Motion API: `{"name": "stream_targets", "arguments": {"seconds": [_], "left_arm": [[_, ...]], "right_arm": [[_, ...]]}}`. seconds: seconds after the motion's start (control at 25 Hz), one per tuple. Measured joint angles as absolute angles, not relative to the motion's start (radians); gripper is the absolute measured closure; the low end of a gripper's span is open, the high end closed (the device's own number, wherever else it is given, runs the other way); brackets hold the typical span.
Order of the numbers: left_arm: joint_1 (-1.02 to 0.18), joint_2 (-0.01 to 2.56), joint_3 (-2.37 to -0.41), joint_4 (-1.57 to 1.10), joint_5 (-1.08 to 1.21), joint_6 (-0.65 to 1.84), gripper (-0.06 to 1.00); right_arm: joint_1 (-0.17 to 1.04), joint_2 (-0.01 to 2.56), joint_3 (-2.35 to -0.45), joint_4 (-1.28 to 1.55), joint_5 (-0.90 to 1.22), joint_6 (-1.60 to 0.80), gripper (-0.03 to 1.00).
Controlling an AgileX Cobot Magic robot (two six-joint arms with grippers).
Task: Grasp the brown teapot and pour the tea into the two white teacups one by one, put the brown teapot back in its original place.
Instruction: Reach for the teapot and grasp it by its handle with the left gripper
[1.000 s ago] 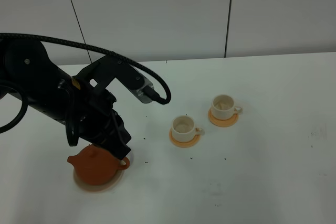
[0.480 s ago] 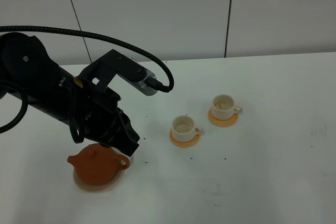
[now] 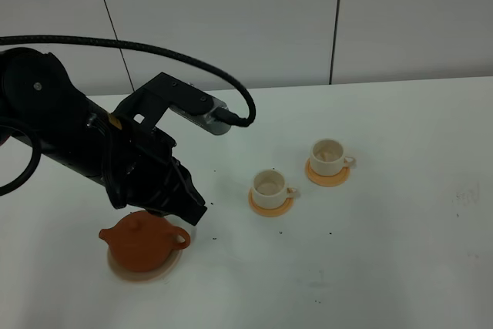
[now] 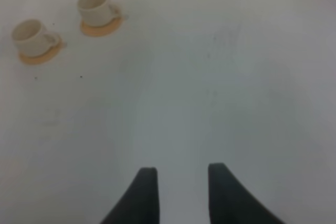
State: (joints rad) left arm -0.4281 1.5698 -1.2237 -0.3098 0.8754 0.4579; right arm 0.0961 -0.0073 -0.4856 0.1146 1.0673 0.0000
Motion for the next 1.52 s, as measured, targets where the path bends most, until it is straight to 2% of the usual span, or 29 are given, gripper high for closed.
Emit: {"name": "stream_targets", "arguments": {"seconds": [0.56, 1.16, 1.52], "left_arm": [[-0.428, 1.570, -1.224, -0.312, 0.870, 0.051, 0.71], [-0.428, 1.570, -1.224, -0.316, 0.696, -0.746, 0.71], [-0.428, 1.572, -1.224, -0.313, 0.498, -0.819, 0.71]], "right_arm": [[0.096, -0.007, -0.486, 0.115, 1.067, 0.000, 0.73], [0.096, -0.007, -0.486, 0.115, 1.067, 0.000, 0.73], [0.096, -0.007, -0.486, 0.115, 1.067, 0.000, 0.73]]}}
